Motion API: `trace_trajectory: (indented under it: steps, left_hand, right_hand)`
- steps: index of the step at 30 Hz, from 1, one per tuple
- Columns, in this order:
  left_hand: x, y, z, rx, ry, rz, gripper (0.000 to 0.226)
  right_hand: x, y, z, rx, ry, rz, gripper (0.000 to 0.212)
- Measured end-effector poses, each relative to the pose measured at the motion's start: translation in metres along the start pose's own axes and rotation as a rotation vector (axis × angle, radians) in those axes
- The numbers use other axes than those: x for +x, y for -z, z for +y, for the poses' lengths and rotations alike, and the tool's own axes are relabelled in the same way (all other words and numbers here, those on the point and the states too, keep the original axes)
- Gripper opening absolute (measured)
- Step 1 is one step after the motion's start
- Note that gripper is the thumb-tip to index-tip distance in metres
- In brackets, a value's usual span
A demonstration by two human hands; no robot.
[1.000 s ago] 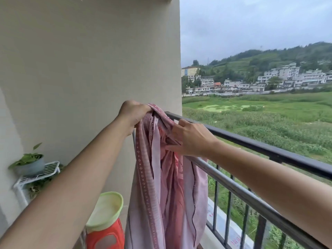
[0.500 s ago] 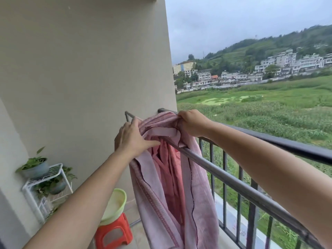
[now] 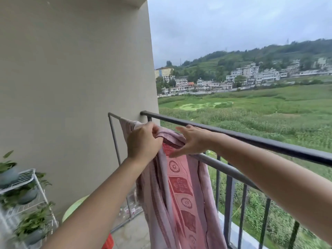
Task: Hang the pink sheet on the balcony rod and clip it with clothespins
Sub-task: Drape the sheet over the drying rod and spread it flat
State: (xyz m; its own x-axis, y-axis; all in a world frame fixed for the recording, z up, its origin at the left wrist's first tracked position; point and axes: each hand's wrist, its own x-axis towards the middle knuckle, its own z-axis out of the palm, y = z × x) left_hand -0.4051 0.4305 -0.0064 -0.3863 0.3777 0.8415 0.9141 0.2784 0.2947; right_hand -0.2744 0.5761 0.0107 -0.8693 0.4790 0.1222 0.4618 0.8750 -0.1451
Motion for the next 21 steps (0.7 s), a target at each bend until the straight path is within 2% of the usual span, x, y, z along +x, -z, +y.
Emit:
trace_trajectory:
  steps: [1,4,5,8,13,17,21]
  left_hand:
    - [-0.001,0.007,0.007,-0.032,-0.027,0.007,0.006]
    - [-0.002,0.027,0.022,-0.091,-0.143,0.019,0.012]
    - [-0.003,0.033,0.021,-0.115,-0.166,0.027,0.014]
    - [-0.013,0.04,0.012,-0.149,-0.186,0.037,0.018]
    - [-0.073,0.013,0.035,-0.269,-0.2,-0.188,0.027]
    - [-0.115,-0.001,0.081,-0.412,-0.229,-0.239,0.02]
    - [-0.135,0.014,0.12,-0.5,-0.273,-0.234,0.008]
  right_hand:
    - [-0.003,-0.008,-0.013,-0.078,-0.019,0.076,0.117]
    - [-0.009,-0.019,-0.032,-0.177,-0.073,0.311,0.061]
    - [-0.016,-0.015,-0.031,-0.185,-0.113,0.336,0.052]
    - [-0.052,0.009,-0.004,-0.272,-0.269,0.337,0.047]
    - [-0.129,0.039,0.044,-0.461,-0.499,0.381,0.021]
    - [-0.2,0.047,0.072,-0.471,-0.707,0.304,0.023]
    - [-0.258,0.04,0.081,-0.438,-0.751,0.238,0.03]
